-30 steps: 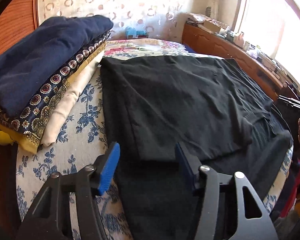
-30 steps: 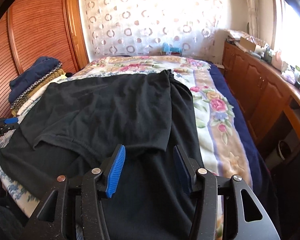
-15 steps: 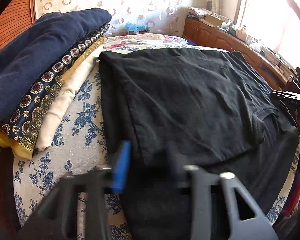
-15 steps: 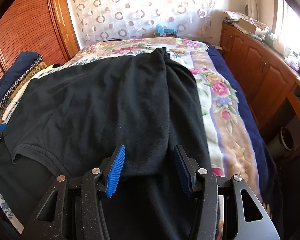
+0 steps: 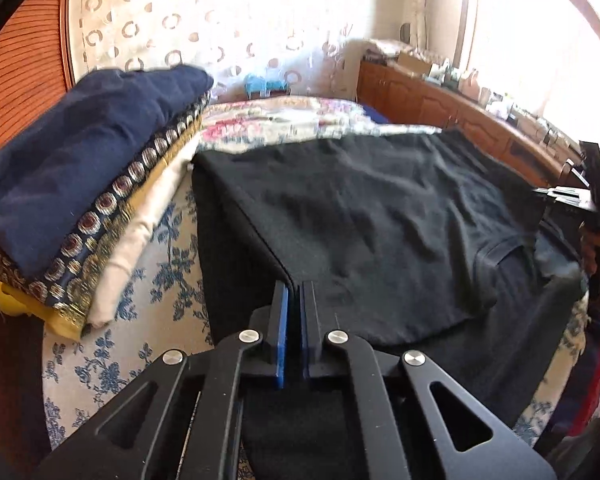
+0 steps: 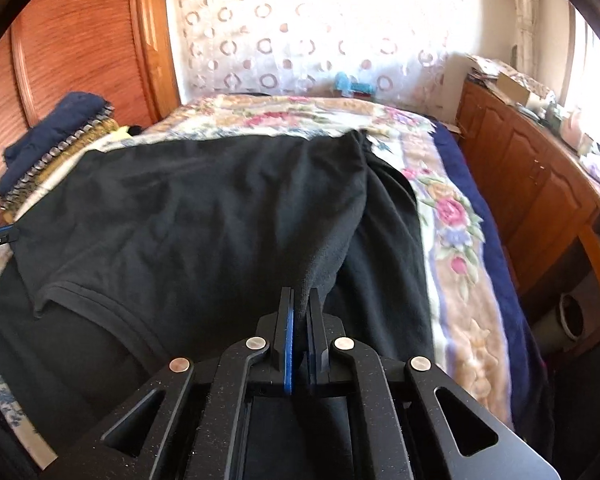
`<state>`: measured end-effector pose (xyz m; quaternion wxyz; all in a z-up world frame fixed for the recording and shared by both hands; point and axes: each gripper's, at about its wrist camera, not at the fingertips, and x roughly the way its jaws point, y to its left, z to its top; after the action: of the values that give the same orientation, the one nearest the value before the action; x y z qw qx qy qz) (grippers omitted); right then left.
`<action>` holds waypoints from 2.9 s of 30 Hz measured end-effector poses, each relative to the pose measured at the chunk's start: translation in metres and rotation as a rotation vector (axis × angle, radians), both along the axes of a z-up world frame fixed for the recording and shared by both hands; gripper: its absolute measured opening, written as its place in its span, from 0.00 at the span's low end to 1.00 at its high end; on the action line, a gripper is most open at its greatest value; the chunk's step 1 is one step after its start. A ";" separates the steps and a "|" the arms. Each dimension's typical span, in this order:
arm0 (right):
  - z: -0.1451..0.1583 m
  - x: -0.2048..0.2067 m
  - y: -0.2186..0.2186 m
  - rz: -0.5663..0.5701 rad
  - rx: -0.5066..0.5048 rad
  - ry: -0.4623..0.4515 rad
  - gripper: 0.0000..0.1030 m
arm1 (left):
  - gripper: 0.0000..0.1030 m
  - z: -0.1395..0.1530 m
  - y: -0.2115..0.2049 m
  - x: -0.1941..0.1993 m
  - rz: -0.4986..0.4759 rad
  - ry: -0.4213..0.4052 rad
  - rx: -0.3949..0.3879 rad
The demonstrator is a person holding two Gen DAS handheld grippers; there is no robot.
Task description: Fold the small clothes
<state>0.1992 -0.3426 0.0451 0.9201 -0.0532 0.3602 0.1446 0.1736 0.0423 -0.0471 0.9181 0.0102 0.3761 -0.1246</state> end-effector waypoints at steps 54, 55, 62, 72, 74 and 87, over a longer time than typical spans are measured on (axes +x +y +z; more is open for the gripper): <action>-0.035 -0.155 -0.038 -0.073 0.034 -0.001 0.39 | 0.64 -0.029 0.015 -0.119 0.001 0.070 -0.033; -0.034 -0.156 -0.035 -0.069 0.033 -0.007 0.39 | 0.64 -0.028 0.014 -0.119 0.001 0.069 -0.030; -0.026 -0.156 0.000 0.008 0.041 -0.056 0.39 | 0.64 -0.032 0.014 -0.117 0.013 0.076 -0.034; -0.040 -0.123 0.095 0.192 0.033 -0.066 0.40 | 0.64 -0.038 0.015 -0.119 0.030 0.086 -0.048; -0.046 -0.116 0.112 0.223 0.028 -0.057 0.40 | 0.64 -0.038 0.017 -0.119 0.043 0.080 -0.056; -0.085 -0.077 0.156 0.251 -0.040 -0.017 0.53 | 0.64 -0.029 0.036 -0.121 0.110 0.031 -0.154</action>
<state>0.1220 -0.1868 -0.0395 0.8965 -0.1173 0.3458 0.2510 0.0530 0.0786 -0.0759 0.9157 -0.0833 0.3795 -0.1026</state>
